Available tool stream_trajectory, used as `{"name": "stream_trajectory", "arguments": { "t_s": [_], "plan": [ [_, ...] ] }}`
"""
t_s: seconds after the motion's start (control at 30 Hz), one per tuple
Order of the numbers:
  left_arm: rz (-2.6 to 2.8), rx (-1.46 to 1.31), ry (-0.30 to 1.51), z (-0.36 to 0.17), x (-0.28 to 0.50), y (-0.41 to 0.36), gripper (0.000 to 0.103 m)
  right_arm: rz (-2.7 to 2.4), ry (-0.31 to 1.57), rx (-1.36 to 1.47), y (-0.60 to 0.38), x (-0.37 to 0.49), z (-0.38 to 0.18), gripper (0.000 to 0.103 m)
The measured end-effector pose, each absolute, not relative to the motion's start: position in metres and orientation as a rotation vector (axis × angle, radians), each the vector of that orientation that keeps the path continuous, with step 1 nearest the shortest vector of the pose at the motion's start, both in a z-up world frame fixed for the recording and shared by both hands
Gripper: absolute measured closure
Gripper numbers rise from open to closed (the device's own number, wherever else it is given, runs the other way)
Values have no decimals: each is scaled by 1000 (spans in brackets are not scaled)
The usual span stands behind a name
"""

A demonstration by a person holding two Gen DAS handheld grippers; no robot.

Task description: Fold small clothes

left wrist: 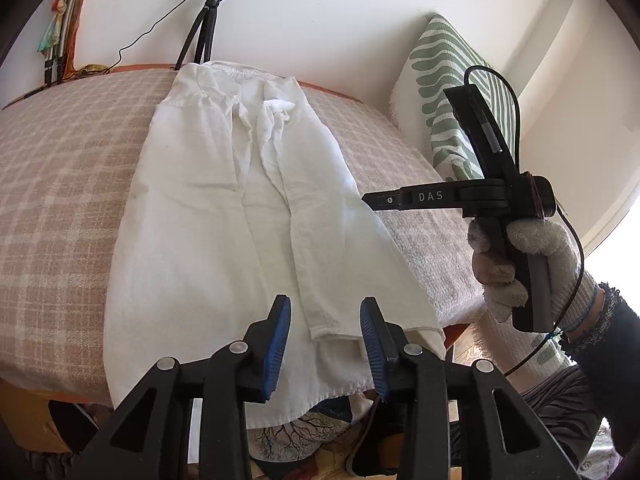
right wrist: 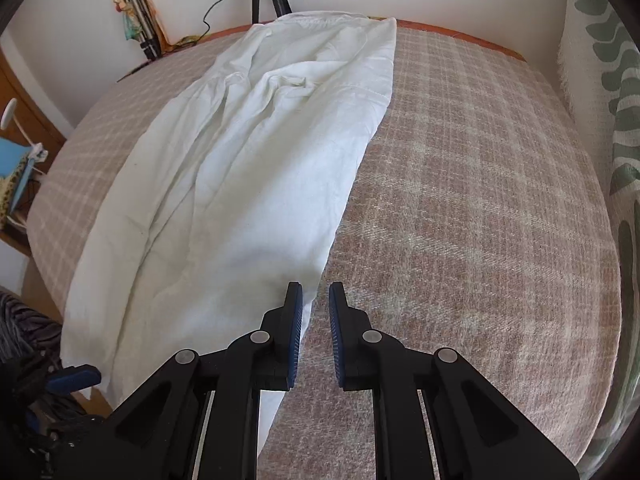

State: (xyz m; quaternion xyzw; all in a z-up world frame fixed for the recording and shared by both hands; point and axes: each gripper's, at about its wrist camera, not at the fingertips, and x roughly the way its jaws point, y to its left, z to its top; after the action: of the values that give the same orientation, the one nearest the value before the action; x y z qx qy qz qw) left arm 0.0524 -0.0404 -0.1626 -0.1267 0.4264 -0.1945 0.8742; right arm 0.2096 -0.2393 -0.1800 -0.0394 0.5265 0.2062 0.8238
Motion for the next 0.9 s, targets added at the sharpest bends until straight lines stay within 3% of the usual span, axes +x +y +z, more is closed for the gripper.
{"name": "stream_trajectory", "arguments": {
  "t_s": [0.17, 0.23, 0.3, 0.53, 0.63, 0.7, 0.77, 0.9],
  "plan": [
    [-389, -185, 865, -140, 88, -22, 66, 467, 1109, 6, -253, 182, -174, 91],
    [-397, -166, 881, -139, 115, -19, 68, 484, 1123, 34, -255, 169, -178, 85],
    [-419, -178, 895, -142, 144, -19, 70, 481, 1127, 39, -255, 157, -182, 79],
    [-489, -246, 976, -176, 222, -43, 79, 517, 1154, 192, -271, 132, -190, 79],
    [-437, -206, 1002, -188, 241, -51, 75, 554, 1167, 251, -276, 126, -193, 79],
    [-408, -190, 1030, -196, 249, -52, 63, 575, 1177, 275, -277, 122, -197, 79],
    [-406, -215, 1034, -199, 253, -51, 63, 594, 1192, 300, -278, 118, -202, 79],
    [-419, -219, 1036, -204, 259, -54, 83, 634, 1208, 327, -277, 114, -207, 79]
  ]
}}
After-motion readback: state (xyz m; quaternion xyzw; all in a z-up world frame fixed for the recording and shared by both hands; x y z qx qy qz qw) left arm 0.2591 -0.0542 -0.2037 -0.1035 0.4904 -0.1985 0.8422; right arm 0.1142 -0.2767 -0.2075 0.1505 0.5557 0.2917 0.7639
